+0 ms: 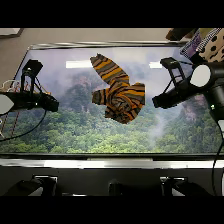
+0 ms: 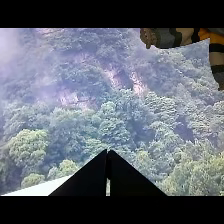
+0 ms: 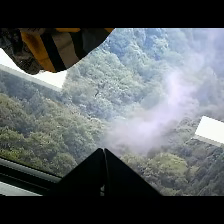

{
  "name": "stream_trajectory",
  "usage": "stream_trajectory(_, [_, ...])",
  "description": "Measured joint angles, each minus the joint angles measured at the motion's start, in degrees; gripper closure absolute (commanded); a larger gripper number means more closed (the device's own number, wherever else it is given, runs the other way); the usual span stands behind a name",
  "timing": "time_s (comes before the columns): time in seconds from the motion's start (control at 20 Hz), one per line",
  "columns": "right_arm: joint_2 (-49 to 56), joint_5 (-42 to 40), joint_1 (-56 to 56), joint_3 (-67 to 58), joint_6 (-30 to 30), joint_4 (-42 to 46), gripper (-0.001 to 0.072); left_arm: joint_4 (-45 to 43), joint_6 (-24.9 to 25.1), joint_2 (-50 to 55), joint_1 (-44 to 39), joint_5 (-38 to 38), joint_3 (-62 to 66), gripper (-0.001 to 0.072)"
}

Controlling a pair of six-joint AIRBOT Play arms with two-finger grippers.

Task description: Fold the clothes and pants, and hang the long-sleeved shirts on hangers.

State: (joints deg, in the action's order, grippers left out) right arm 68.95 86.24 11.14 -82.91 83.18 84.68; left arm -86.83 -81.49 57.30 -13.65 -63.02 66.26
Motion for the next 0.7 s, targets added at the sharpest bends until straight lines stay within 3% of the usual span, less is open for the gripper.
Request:
stream_trajectory(0.4, [0.0,0.0,0.0,0.0,0.0,0.0,0.0686,0.0,0.0,0.0,0.0,0.0,0.0,0.0671])
stream_trajectory(0.45, [0.0,0.0,0.0,0.0,0.0,0.0,0.0686,0.0,0.0,0.0,0.0,0.0,0.0,0.0587])
stream_trajectory(0.55, [0.0,0.0,0.0,0.0,0.0,0.0,0.0686,0.0,0.0,0.3,0.0,0.7,0.0,0.0125])
stream_trajectory(0.6, [0.0,0.0,0.0,0.0,0.0,0.0,0.0686,0.0,-0.3,0.6,0.0,1.0,0.0,0.0032])
stream_trajectory(0.7, [0.0,0.0,0.0,0.0,0.0,0.0,0.0686,0.1,-3.2,1.9,0.3,2.0,-0.2,0.0033])
